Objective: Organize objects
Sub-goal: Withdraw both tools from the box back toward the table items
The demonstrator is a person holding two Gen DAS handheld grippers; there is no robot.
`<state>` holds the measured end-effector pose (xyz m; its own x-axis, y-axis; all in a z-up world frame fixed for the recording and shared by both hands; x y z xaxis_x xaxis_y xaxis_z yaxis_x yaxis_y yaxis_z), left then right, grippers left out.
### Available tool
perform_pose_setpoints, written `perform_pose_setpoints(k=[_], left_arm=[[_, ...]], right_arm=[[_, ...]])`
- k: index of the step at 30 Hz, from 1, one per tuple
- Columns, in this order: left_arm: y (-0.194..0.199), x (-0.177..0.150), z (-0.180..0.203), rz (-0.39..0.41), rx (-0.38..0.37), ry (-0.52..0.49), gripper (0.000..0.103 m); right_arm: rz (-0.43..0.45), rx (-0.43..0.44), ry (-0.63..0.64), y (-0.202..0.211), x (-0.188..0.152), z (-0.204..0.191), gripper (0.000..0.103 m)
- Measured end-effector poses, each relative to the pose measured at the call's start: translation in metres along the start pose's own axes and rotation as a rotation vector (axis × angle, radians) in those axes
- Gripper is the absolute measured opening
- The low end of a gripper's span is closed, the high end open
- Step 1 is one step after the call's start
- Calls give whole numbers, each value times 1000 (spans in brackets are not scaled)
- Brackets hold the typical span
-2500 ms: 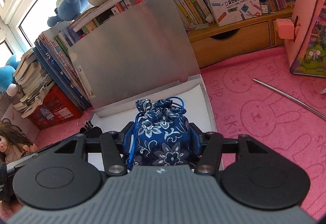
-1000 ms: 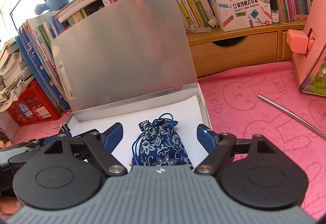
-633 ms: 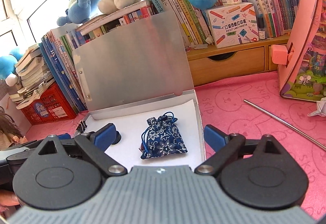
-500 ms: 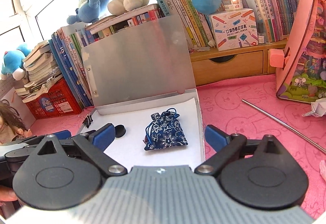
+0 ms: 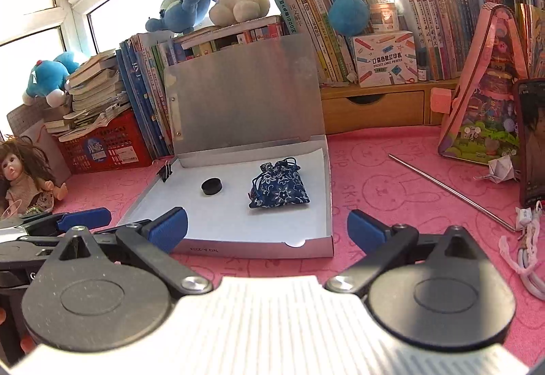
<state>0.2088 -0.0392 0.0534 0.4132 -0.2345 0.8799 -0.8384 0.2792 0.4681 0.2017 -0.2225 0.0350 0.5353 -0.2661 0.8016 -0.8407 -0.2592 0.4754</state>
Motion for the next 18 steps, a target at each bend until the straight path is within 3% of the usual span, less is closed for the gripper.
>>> perform_pose_setpoints(k=[7, 18], left_arm=[[26, -20, 6, -1, -37, 15, 82], [54, -44, 4, 40, -10, -10, 83]], right_arm=[[14, 14, 22, 21, -18, -3, 103], [39, 19, 73, 44, -43, -7, 103]])
Point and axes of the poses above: each gripper's, at about its wrist camera, not at the fingertips, and y roughly against the way its jaws point, z to its right, x to its top, the point moved 7 cm from there along -y, roughly the way its jaws point, and after that the axes turned 10 degrees about -y, right-handed, at the moved point
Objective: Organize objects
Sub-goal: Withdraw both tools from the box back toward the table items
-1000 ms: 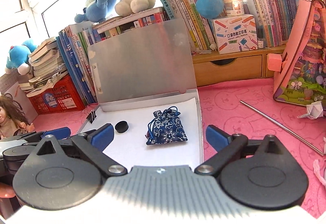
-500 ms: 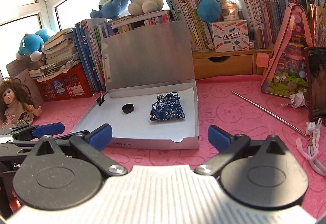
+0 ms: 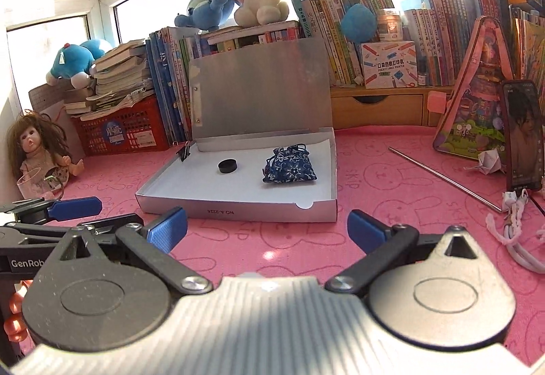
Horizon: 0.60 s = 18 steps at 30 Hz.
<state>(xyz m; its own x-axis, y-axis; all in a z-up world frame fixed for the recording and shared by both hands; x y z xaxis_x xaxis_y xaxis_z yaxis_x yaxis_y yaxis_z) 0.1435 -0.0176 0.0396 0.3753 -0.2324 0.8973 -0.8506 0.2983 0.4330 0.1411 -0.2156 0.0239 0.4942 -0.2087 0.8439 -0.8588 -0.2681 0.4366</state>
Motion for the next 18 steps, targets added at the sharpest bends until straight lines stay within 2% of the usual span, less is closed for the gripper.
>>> perform_pose_setpoints(k=[18], left_arm=[[29, -60, 12, -10, 31, -14, 86]], right_arm=[[9, -29, 18, 21, -64, -7, 103]])
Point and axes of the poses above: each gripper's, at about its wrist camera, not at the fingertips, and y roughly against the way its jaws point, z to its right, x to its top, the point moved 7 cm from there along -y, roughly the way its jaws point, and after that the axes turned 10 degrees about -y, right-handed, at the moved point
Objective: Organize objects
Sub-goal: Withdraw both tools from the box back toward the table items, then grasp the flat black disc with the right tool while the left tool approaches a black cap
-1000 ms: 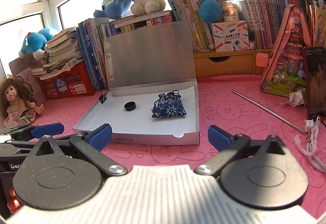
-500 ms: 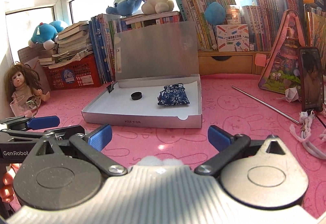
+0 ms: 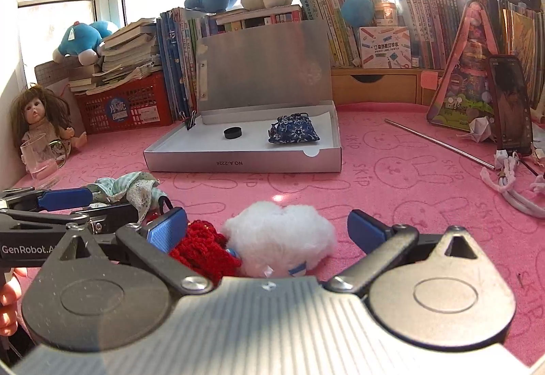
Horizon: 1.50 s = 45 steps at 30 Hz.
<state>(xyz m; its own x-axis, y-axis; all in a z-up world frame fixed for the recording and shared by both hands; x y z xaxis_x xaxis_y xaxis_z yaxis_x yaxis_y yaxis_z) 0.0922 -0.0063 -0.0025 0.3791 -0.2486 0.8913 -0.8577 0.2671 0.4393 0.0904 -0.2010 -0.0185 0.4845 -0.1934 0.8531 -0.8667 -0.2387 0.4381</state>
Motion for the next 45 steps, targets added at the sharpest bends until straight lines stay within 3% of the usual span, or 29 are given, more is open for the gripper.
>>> perform_pose_setpoints(k=[14, 27, 35, 42, 45], left_arm=[[12, -30, 16, -10, 8, -86, 87], [22, -36, 21, 0, 4, -84, 85], [22, -42, 17, -28, 12, -76, 58], [16, -45, 15, -42, -2, -53, 53], [9, -48, 15, -60, -18, -22, 45]], right_arm=[[-16, -52, 30, 9, -31, 6, 103], [-23, -108, 25, 8, -42, 22, 103], [-25, -123, 13, 7, -44, 27, 102], [-31, -127, 22, 6, -44, 25, 96], [-34, -128, 15, 6, -45, 26, 87]])
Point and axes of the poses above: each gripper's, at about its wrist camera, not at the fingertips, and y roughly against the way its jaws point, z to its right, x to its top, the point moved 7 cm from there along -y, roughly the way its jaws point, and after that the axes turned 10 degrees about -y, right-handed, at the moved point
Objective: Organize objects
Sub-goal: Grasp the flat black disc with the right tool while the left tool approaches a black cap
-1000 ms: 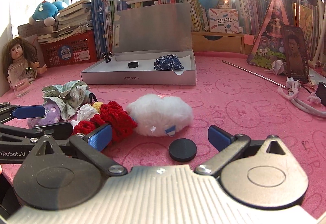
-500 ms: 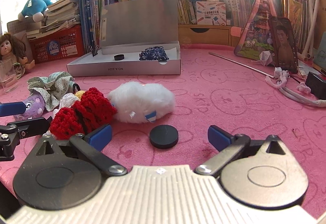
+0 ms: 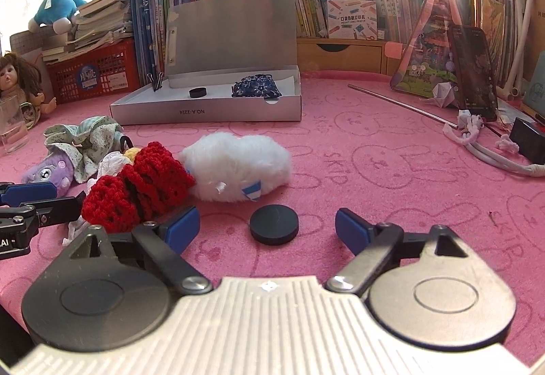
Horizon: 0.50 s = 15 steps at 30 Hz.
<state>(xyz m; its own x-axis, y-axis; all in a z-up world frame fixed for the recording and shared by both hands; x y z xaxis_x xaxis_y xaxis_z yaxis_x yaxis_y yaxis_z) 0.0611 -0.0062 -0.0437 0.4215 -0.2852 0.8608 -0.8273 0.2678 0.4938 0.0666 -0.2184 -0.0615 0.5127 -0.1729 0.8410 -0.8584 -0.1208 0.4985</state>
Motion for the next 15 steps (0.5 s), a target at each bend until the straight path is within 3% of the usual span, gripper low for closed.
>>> perform_pose_setpoints(k=[4, 15], left_arm=[[-5, -3, -2, -12, -9, 46, 42], [0, -1, -7, 7, 45, 23, 43]], right_arm=[[0, 0, -4, 0, 0, 0, 84], [-6, 1, 5, -2, -1, -1, 80]])
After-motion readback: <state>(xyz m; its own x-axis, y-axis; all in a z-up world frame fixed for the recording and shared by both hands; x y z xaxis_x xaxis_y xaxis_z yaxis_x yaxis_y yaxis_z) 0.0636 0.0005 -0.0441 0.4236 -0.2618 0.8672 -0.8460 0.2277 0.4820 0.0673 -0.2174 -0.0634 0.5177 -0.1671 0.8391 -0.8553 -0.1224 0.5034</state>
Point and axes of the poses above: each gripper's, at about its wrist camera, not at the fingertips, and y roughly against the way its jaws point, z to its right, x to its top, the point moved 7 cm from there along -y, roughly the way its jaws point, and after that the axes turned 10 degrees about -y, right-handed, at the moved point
